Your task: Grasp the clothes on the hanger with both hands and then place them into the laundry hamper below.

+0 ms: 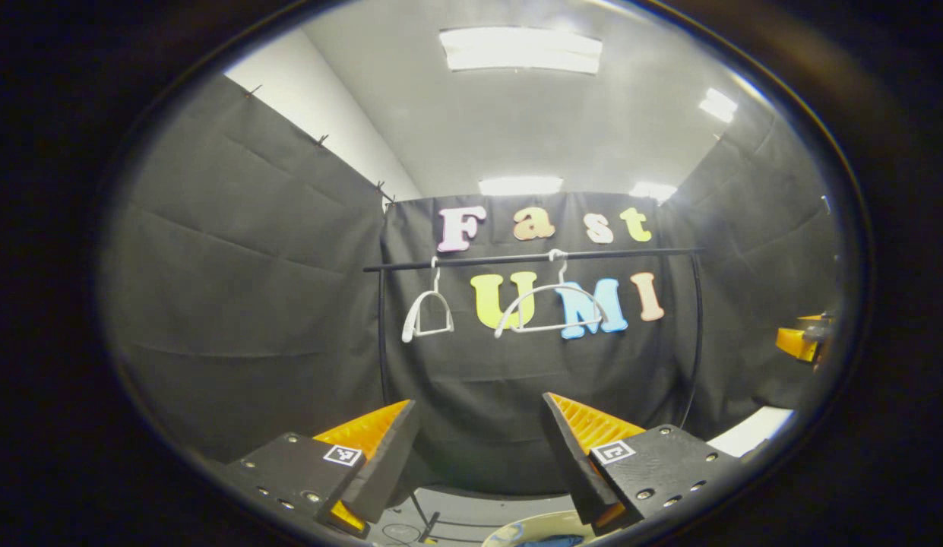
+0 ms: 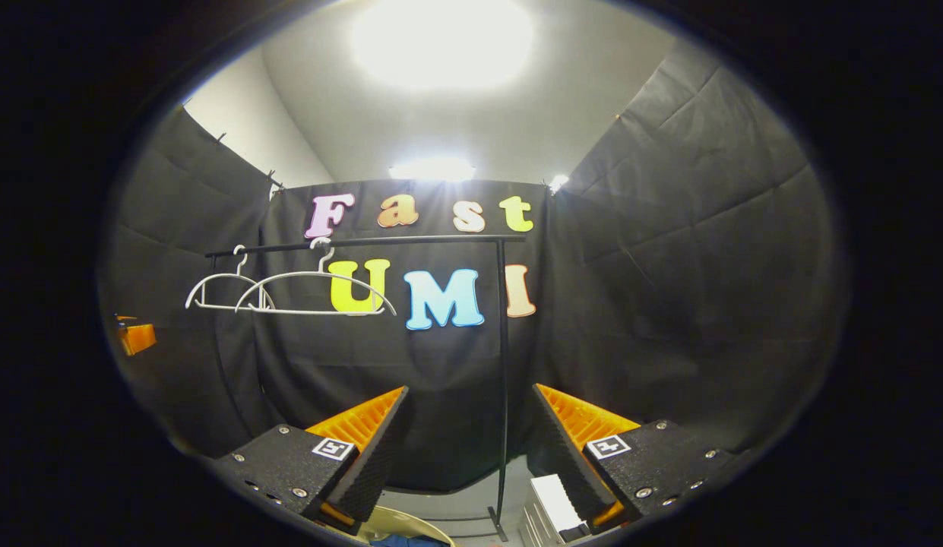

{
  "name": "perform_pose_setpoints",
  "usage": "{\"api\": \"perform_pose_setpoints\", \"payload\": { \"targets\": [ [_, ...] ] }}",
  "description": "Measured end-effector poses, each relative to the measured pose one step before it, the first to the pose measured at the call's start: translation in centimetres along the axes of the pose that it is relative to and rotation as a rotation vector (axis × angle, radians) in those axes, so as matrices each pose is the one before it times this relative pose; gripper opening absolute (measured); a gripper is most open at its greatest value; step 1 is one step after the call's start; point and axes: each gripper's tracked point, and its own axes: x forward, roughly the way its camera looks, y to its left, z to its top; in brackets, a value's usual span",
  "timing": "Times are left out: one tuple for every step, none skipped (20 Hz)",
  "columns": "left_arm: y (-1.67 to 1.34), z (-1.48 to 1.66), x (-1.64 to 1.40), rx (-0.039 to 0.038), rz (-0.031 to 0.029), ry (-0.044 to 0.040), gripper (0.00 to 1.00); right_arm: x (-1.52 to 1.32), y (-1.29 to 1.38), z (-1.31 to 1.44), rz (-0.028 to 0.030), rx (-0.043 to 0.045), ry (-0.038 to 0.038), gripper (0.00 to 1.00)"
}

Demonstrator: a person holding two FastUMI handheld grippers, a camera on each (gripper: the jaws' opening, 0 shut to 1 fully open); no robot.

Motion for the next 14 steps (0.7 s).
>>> {"api": "perform_pose_setpoints", "payload": {
  "targets": [
    [-0.025,0.121,0.031,0.00192,-0.00048,-0.00306,0.91,-0.091,-0.040,0.138,-0.00145,0.00415,-0.00443,0.95],
    [-0.096,0.023,0.013,0.00064,-0.00136,-0.00268,0.93,-0.110,-0.013,0.209,-0.00237,0.00182,-0.00617,0.95],
    [-0.064,0.031,0.049,-0.00158,0.00095,-0.00287,0.93,-0.006,-0.132,0.138,-0.00271,-0.00008,-0.00447,0.95],
    [-0.146,0.054,0.128,-0.00330,-0.00087,-0.00126,0.93,0.004,-0.029,0.192,-0.00091,-0.00146,-0.00564,0.95],
    [-0.115,0.003,0.043,-0.00204,0.00061,-0.00193,0.93,0.026,-0.019,0.217,-0.00025,-0.00369,-0.00590,0.95],
    [-0.012,-0.085,0.136,-0.00039,0.00245,-0.00116,0.93,0.106,-0.003,0.087,0.00101,-0.00475,-0.00397,0.95],
    [-0.063,0.061,-0.008,-0.00069,0.00216,0.00037,0.93,0.111,-0.058,-0.003,-0.00038,-0.00472,-0.00216,0.95],
    [-0.043,-0.108,0.146,-0.00089,-0.00041,0.00110,0.93,0.118,-0.029,-0.018,0.00011,-0.00171,-0.00100,0.95],
    [-0.030,0.082,0.033,0.00086,0.00206,0.00094,0.93,0.019,0.045,-0.154,0.00125,0.00169,0.00236,0.95],
    [0.115,0.032,-0.023,0.00302,0.00214,-0.00153,0.93,0.059,0.042,-0.117,0.00064,0.00274,0.00222,0.95],
    [0.153,0.066,-0.117,0.00479,0.00209,-0.00262,0.93,0.052,-0.059,-0.069,0.00065,0.00162,0.00305,0.95],
    [0.219,0.080,-0.142,0.00388,0.00418,-0.00183,0.93,0.054,0.050,-0.068,0.00085,0.00091,0.00143,0.95],
    [0.095,0.194,-0.009,0.00223,0.00233,-0.00169,0.93,-0.048,0.059,-0.018,0.00167,-0.00054,-0.00107,0.95],
    [0.110,0.048,-0.056,0.00051,0.00182,-0.00064,0.93,-0.031,0.048,0.013,0.00156,-0.00127,-0.00056,0.95]
  ]
}}
